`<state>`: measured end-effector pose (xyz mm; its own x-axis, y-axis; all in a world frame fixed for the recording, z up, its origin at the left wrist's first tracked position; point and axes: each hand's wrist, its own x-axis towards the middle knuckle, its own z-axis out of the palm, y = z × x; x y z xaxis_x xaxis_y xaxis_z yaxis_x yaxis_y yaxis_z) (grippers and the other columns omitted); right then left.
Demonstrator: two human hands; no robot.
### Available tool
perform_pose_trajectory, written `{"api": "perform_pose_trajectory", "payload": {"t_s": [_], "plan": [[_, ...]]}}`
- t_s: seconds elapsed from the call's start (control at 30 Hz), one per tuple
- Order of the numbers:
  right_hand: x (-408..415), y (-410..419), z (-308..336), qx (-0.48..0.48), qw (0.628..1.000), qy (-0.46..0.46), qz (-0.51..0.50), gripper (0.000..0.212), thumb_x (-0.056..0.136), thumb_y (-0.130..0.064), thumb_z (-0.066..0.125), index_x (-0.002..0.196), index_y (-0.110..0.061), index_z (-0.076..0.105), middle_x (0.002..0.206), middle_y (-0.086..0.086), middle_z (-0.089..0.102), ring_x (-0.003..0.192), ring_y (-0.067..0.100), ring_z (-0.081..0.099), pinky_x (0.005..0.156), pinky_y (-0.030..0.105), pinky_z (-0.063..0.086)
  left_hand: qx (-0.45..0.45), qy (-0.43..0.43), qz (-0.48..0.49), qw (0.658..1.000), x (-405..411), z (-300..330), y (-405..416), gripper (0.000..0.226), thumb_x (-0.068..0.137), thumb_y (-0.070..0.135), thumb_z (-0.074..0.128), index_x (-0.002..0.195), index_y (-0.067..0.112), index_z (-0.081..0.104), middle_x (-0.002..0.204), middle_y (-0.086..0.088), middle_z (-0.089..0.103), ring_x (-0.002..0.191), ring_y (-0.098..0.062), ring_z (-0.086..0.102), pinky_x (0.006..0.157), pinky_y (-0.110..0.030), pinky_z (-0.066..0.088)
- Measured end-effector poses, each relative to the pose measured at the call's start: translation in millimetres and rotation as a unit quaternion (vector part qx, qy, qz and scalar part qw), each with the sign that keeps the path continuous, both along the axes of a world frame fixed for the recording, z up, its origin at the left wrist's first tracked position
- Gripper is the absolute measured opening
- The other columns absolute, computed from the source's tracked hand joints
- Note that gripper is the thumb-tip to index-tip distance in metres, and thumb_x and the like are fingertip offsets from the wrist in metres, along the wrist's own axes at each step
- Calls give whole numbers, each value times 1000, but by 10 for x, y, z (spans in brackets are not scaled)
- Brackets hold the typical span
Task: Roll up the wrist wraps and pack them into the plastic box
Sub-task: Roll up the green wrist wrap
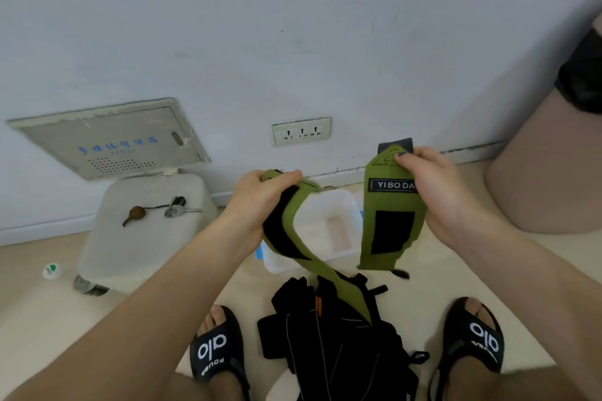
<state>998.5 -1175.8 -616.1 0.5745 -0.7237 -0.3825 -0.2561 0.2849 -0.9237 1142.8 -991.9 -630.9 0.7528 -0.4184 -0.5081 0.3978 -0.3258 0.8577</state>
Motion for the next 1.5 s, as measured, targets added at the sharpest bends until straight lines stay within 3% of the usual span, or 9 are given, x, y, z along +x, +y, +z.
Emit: {"api": "perform_pose_trajectory", "payload": {"t_s": [0.1, 0.2, 0.37, 0.47, 0.57, 0.77, 0.97, 1.13, 1.5], "plan": [[12, -3, 102, 14, 999, -48, 5, 15, 101, -17, 58, 90, -18, 67, 79, -1, 69, 75, 17, 67, 65, 32, 51, -17, 9, 29, 999, 47, -32, -78, 27, 95, 31, 73, 108, 9, 63, 101, -11, 75, 88, -24, 73, 78, -36, 60], [18, 83, 194, 42, 992, -83, 86, 16, 101, -15, 55, 101, -14, 71, 85, 4, 70, 76, 17, 69, 65, 31, 54, -44, 16, 24, 999, 13, -14, -162, 19, 99, 27, 67, 114, 14, 62, 106, -9, 77, 96, -24, 76, 86, -41, 62], [23, 208, 256, 78, 971, -103, 200, 22, 103, -14, 55, 115, -18, 72, 95, 2, 75, 83, 16, 72, 66, 27, 56, -75, 7, 38, 996, 17, -2, -233, 13, 103, 27, 60, 115, 22, 60, 107, -5, 77, 93, -22, 77, 65, -36, 63], [56, 292, 222, 75, 967, -88, 226, 23, 104, -16, 55, 116, -24, 73, 102, 5, 77, 89, 18, 74, 69, 28, 57, -103, 5, 36, 994, 26, 7, -239, 15, 106, 27, 55, 119, 20, 56, 115, -6, 75, 103, -25, 75, 77, -41, 63], [107, 376, 182, 76, 968, -69, 231, 23, 104, -15, 55, 116, -25, 72, 110, 11, 78, 97, 25, 75, 75, 33, 58, -129, -7, 24, 991, 23, 42, -232, 18, 108, 22, 50, 126, 20, 53, 113, -6, 77, 106, -26, 74, 95, -46, 58], [200, 456, 150, 34, 973, -54, 220, 18, 104, -22, 58, 112, -23, 74, 104, 10, 76, 90, 18, 75, 70, 26, 57, -173, -14, -4, 985, 16, 95, -214, 26, 108, 16, 47, 129, 29, 57, 115, 1, 77, 98, -19, 76, 81, -41, 62], [231, 420, 137, -63, 977, -49, 196, 18, 105, -32, 57, 103, -30, 75, 93, 7, 74, 83, 14, 74, 71, 29, 57, -197, -30, -25, 980, -21, 157, -249, 30, 110, 13, 43, 132, 29, 55, 122, -5, 74, 112, -28, 72, 97, -54, 58], [219, 432, 87, -85, 976, -37, 198, 31, 106, -36, 55, 81, -24, 70, 78, -2, 68, 75, 14, 67, 76, 36, 53, -219, -27, -16, 975, -17, 187, -268, 31, 110, 11, 41, 130, 29, 56, 122, -6, 74, 110, -26, 73, 99, -55, 57], [242, 481, -22, -45, 978, -71, 190, 30, 106, -30, 55, 92, -6, 66, 84, 7, 62, 81, 20, 61, 80, 39, 48, -246, -26, -8, 969, 30, 217, -228, 31, 110, 12, 40, 132, 26, 56, 122, -6, 75, 111, -27, 73, 99, -55, 56]]}}
